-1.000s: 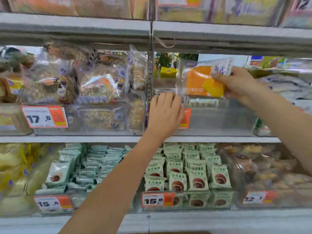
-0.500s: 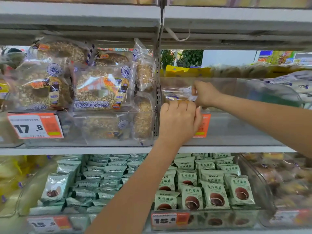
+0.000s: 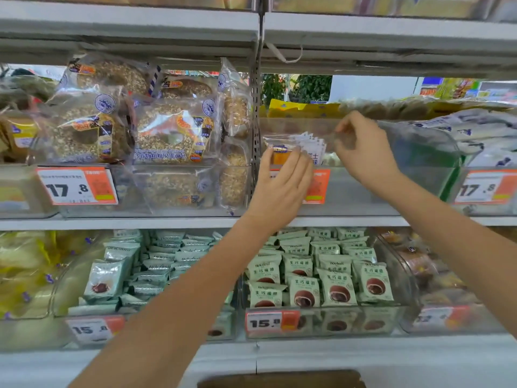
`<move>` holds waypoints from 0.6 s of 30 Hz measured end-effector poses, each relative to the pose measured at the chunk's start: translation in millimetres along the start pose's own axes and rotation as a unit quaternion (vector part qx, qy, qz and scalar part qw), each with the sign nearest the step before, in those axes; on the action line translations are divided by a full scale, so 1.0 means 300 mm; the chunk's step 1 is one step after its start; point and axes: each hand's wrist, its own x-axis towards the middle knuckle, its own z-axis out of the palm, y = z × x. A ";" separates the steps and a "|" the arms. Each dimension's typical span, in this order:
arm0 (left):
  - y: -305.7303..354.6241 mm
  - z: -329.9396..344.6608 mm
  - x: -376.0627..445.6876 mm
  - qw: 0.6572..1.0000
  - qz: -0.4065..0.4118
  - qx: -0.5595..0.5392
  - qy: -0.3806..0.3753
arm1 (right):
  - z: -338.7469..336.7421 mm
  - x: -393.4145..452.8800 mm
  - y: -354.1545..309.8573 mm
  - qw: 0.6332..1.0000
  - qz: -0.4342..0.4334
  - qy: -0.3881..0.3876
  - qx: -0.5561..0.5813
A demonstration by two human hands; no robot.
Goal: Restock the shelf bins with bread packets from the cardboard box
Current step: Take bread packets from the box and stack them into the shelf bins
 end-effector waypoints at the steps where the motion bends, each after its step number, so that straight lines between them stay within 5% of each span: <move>1: 0.023 -0.013 -0.053 1.000 0.029 0.008 0.009 | -0.022 -0.076 -0.011 0.998 -0.033 0.054 -0.001; 4: 0.133 -0.082 -0.267 0.994 0.087 -0.053 -0.028 | -0.030 -0.351 -0.029 0.984 -0.091 0.151 -0.011; 6: 0.223 -0.106 -0.444 0.984 0.115 -0.091 -0.099 | 0.009 -0.556 -0.021 0.988 -0.091 0.126 -0.008; 10: 0.390 -0.172 -0.756 0.931 0.103 -0.191 -0.293 | 0.138 -0.954 0.033 0.994 -0.045 -0.091 -0.028; 14: 0.469 -0.267 -0.962 0.823 0.080 -0.198 -0.527 | 0.232 -1.268 0.078 0.941 0.067 -0.327 -0.052; 18: 0.551 -0.335 -1.130 0.780 0.050 -0.267 -0.564 | 0.307 -1.493 0.092 0.866 0.090 -0.487 -0.075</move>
